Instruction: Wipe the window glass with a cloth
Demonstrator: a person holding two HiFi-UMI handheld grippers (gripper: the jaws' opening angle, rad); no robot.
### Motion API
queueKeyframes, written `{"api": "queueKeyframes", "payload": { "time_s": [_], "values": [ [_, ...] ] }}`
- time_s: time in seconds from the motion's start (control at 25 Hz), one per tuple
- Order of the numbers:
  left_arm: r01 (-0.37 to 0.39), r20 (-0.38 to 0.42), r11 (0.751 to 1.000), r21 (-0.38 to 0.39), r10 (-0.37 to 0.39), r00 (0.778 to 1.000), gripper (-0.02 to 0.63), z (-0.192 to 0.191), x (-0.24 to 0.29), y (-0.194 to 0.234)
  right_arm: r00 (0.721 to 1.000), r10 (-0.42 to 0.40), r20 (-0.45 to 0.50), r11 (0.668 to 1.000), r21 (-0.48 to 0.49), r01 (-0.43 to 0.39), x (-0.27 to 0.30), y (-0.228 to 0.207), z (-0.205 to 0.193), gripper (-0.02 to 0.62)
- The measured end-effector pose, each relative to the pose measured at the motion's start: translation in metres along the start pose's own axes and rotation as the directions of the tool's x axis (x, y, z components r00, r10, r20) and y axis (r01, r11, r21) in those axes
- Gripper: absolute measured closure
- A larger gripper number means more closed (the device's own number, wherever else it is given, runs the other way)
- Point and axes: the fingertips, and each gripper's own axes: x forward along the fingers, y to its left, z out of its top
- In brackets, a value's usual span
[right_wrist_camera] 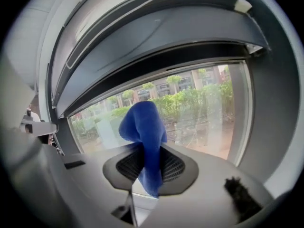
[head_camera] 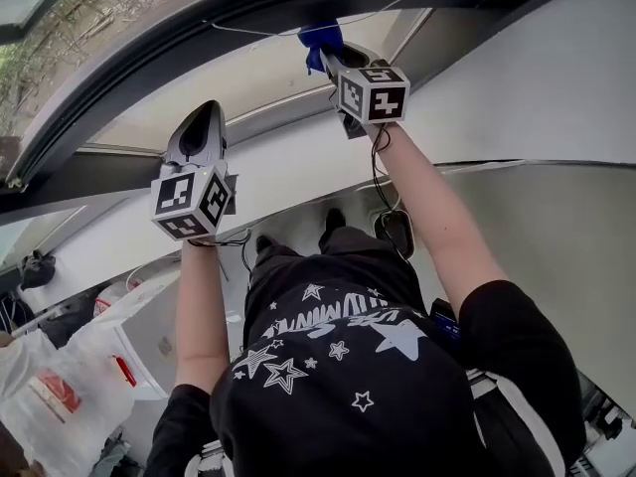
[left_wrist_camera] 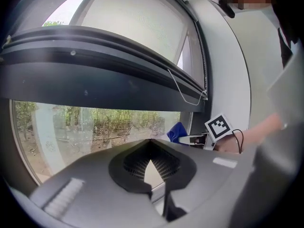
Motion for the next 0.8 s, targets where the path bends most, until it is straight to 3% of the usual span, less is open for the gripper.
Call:
{"api": "queueKeyframes", "payload": {
  "time_s": [0.44,0.8],
  "values": [
    [0.072,-0.033,0.997,0.015,-0.072,0.997,0.597,-0.007,0.049,-0.071,0.977,-0.209,0.035,0.973,0.106,0.204,-0.049,-0.146,0.007,0.522],
    [0.132,-0.038,0.991,0.017,-0.131,0.991,0.597,-0.015,0.065,-0.108,0.972,-0.233,0.035,0.967,0.115,0.227,-0.064,-0.167,-0.004,0.521]
  ]
}}
